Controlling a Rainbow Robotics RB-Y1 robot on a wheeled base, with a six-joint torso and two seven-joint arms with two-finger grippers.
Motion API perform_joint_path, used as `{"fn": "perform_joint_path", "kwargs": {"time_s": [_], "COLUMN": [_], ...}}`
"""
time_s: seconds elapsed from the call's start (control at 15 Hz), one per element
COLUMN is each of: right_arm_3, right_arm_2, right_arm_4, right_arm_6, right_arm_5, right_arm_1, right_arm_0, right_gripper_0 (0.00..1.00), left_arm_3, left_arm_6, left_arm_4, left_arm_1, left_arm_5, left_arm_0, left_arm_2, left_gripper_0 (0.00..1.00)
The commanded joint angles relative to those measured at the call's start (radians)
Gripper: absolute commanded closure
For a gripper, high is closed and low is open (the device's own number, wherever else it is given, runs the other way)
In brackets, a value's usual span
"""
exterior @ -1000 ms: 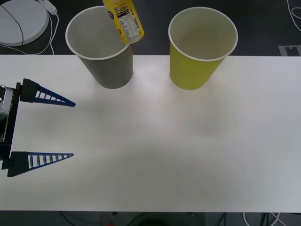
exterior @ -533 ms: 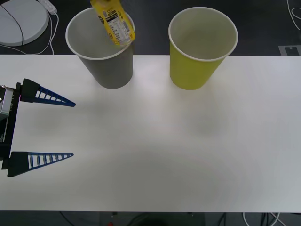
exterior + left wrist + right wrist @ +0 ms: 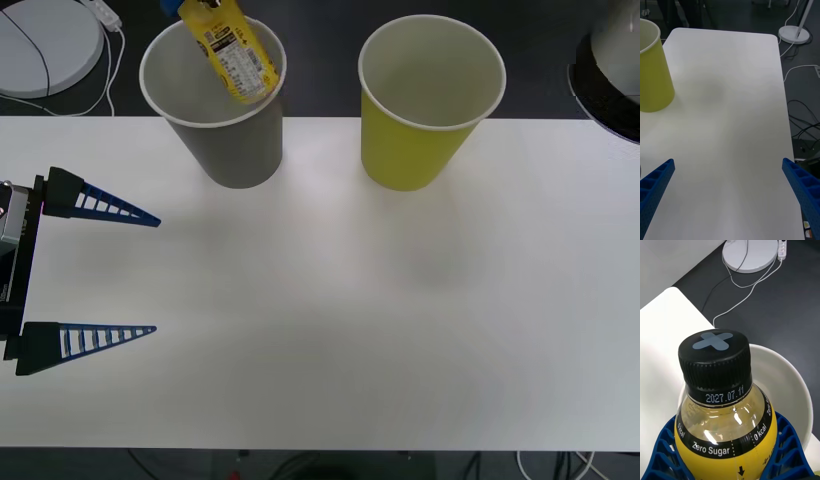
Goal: Put the can into the green bin and the plastic bottle into the gray bin
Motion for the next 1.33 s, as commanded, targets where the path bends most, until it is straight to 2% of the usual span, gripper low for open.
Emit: {"fn": "perform_joint_path", "kwargs": {"time_s": [0.07,0.2,0.47,0.87,0.93,1.0,1.07,1.13,1.33], "right_arm_3": [0.051,0.060,0.096,0.097,0.097,0.103,0.111,0.122,0.122], "right_arm_2": [0.018,0.046,0.066,0.067,0.067,0.069,0.067,0.069,0.069], "right_arm_4": [-0.008,-0.002,-0.022,-0.034,-0.034,-0.034,-0.034,-0.040,-0.052], "right_arm_6": [-0.001,-0.066,-0.067,-0.066,-0.066,-0.060,-0.020,0.028,0.029], "right_arm_5": [0.000,-0.002,-0.003,-0.003,-0.003,-0.003,-0.003,-0.003,-0.003], "right_arm_1": [0.040,0.063,0.090,0.092,0.092,0.092,0.092,0.092,0.092], "right_arm_0": [-0.016,-0.036,-0.052,-0.052,-0.052,-0.052,-0.052,-0.049,-0.049], "right_gripper_0": [1.00,1.00,1.00,1.00,0.68,0.19,0.00,0.00,0.00], "left_arm_3": [0.000,0.000,0.000,0.000,0.000,0.000,0.000,0.000,0.000], "left_arm_6": [0.000,0.000,0.000,0.000,0.000,0.000,0.000,0.000,0.000], "left_arm_4": [0.000,0.000,0.000,0.000,0.000,0.000,0.000,0.000,0.000], "left_arm_1": [0.000,0.000,0.000,0.000,0.000,0.000,0.000,0.000,0.000], "left_arm_5": [0.000,0.000,0.000,0.000,0.000,0.000,0.000,0.000,0.000], "left_arm_0": [0.000,0.000,0.000,0.000,0.000,0.000,0.000,0.000,0.000], "left_arm_2": [0.000,0.000,0.000,0.000,0.000,0.000,0.000,0.000,0.000], "left_gripper_0": [0.00,0.00,0.00,0.00,0.00,0.00,0.00,0.00,0.00]}}
